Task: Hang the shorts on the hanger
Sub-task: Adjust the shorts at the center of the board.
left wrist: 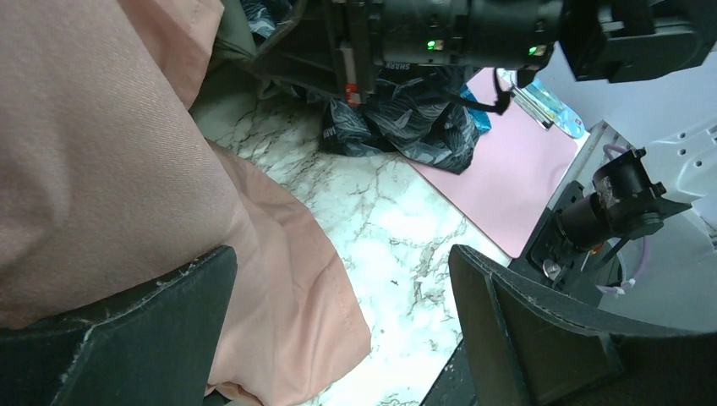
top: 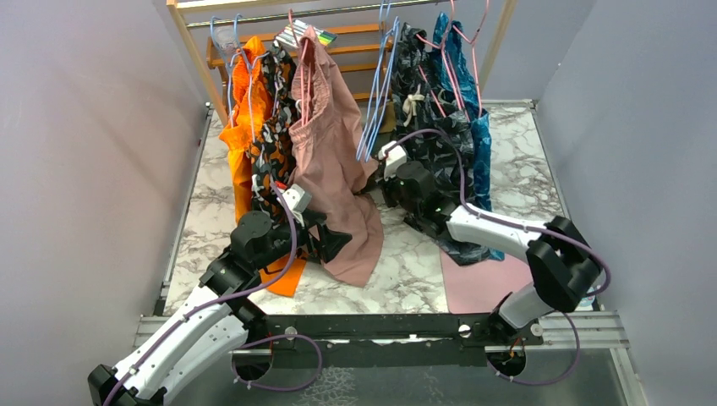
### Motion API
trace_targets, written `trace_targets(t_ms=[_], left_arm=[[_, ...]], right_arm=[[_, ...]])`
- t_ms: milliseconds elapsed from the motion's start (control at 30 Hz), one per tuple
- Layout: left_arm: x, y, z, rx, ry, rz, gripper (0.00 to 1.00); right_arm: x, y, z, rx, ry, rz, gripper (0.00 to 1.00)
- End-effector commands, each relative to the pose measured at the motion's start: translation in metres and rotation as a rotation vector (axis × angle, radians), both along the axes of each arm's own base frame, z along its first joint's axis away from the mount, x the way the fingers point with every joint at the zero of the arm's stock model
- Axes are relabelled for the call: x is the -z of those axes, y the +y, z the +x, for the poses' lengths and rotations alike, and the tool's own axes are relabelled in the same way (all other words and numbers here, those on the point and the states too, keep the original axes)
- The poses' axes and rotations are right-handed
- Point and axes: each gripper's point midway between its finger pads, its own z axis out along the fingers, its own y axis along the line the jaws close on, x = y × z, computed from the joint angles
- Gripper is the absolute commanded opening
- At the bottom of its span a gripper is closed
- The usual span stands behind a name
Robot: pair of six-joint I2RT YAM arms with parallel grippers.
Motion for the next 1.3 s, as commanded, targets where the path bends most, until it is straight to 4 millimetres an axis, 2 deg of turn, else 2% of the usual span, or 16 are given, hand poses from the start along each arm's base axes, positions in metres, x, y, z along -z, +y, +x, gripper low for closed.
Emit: trace_targets(t_ms=[0, 300, 400, 533, 700, 867, 1000, 1100, 1267], left_arm=[[-0.004, -0.002, -0.002, 0.024, -0.026, -0.013, 0.98], [-0.003, -0.002, 0.000, 0.020, -0.023, -0.010, 0.98], [-0.001, -0.002, 0.000, 0.018, -0.019, -0.006, 0.98], [0.002, -0.003, 0.002, 0.016, -0.009, 0.001, 0.98], [0.006, -0.002, 0.004, 0.008, -0.002, 0.009, 0.98], [0.009, -0.002, 0.005, 0.001, 0.009, 0.017, 0.98], [0.011, -0.002, 0.006, -0.004, 0.014, 0.024, 0.98], [0.012, -0.001, 0.007, -0.006, 0.016, 0.026, 0.98], [0.011, -0.001, 0.007, -0.010, 0.015, 0.026, 0.98]], right_arm=[[-0.015, 0.017, -0.040, -0.189, 0.070, 0.070, 0.01], [-0.070, 0.016, -0.107, -0.439, 0.113, 0.158, 0.01], [-0.086, 0.012, -0.121, -0.485, 0.109, 0.175, 0.01], [-0.102, 0.006, -0.125, -0.482, 0.072, 0.186, 0.01], [-0.119, 0.000, -0.115, -0.426, 0.005, 0.195, 0.01], [-0.133, 0.004, -0.103, -0.391, -0.019, 0.217, 0.01], [-0.170, 0.003, -0.099, -0.366, -0.105, 0.305, 0.01], [-0.202, 0.004, -0.108, -0.406, -0.169, 0.370, 0.01], [-0.231, 0.000, -0.121, -0.454, -0.241, 0.414, 0.01]])
